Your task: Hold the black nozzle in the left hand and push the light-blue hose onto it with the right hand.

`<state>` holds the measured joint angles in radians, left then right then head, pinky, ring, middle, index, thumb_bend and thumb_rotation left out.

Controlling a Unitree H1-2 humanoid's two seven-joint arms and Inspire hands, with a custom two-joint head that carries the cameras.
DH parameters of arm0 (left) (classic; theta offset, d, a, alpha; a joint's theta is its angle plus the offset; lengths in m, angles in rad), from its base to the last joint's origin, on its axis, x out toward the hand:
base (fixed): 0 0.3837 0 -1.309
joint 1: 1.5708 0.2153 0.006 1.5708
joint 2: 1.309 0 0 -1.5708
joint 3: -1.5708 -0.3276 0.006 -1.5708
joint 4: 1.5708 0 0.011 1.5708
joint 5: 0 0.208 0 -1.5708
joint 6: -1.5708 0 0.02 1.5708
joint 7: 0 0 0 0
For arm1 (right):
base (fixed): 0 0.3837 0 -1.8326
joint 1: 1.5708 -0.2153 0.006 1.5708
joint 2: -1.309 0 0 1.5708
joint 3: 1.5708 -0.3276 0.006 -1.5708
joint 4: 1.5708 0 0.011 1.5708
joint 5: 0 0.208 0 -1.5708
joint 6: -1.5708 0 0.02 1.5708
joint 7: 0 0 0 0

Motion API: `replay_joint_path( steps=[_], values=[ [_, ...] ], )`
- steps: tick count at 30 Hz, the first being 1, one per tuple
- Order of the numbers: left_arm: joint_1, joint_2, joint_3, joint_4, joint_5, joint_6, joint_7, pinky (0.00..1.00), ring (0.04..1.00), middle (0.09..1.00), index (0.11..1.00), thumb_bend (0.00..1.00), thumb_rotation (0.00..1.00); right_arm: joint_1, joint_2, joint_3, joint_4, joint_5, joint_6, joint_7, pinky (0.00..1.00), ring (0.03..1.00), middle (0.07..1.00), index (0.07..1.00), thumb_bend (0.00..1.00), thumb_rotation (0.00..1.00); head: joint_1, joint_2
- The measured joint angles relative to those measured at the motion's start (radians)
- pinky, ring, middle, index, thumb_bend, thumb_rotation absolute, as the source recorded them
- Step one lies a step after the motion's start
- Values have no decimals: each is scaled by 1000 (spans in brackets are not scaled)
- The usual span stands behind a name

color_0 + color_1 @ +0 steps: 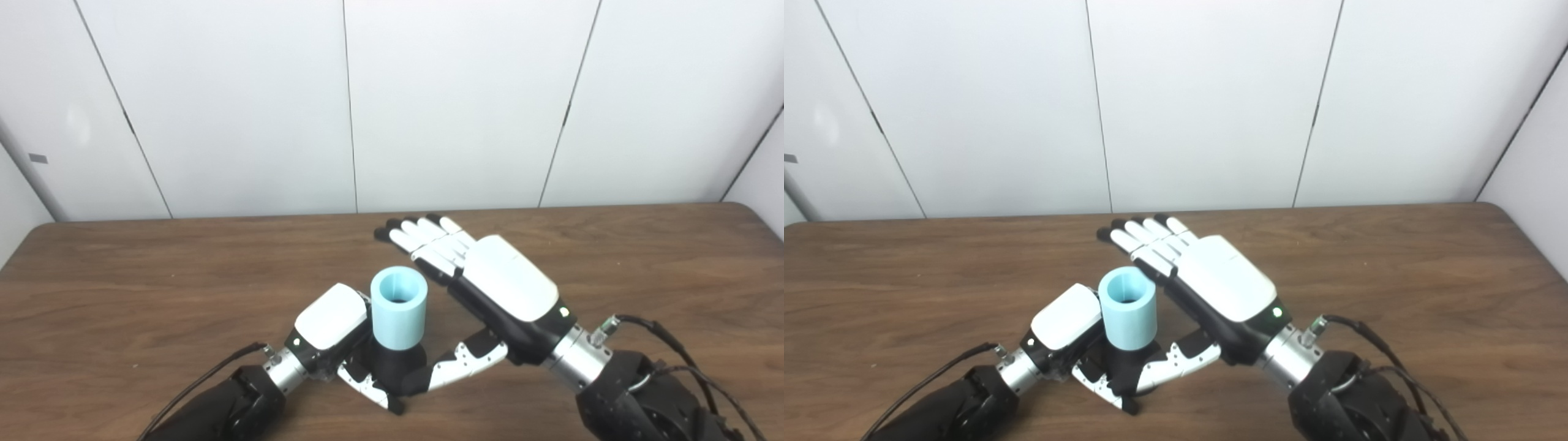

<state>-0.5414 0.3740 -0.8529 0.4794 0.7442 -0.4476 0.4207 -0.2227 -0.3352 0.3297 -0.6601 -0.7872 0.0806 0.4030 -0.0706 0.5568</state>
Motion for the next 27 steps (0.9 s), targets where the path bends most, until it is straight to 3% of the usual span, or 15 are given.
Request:
replay_joint_path(
  steps=[5,11,20,25,27],
  values=[
    [1,0,4,-1,0,0,-6,345,432,483,492,521,0,25,1,6,0,-43,-40,14,1000,953,953,939,941,902,-2,2],
    [1,0,3,-1,0,0,-5,339,417,470,505,520,0,41,6,11,1,-69,-60,32,1000,965,962,944,923,877,0,0],
    [1,0,3,-1,0,0,-5,299,389,452,520,518,0,48,8,19,10,-144,-97,45,1000,1000,1000,995,935,939,2,0],
    [1,0,2,0,0,0,-4,225,296,412,527,514,0,49,8,24,29,-186,-122,62,1000,1000,1000,987,936,924,3,-2],
    [1,0,2,0,0,0,-2,189,253,452,498,520,0,53,10,25,49,-206,-138,56,1000,1000,1000,998,926,914,3,-2]
  ],
)
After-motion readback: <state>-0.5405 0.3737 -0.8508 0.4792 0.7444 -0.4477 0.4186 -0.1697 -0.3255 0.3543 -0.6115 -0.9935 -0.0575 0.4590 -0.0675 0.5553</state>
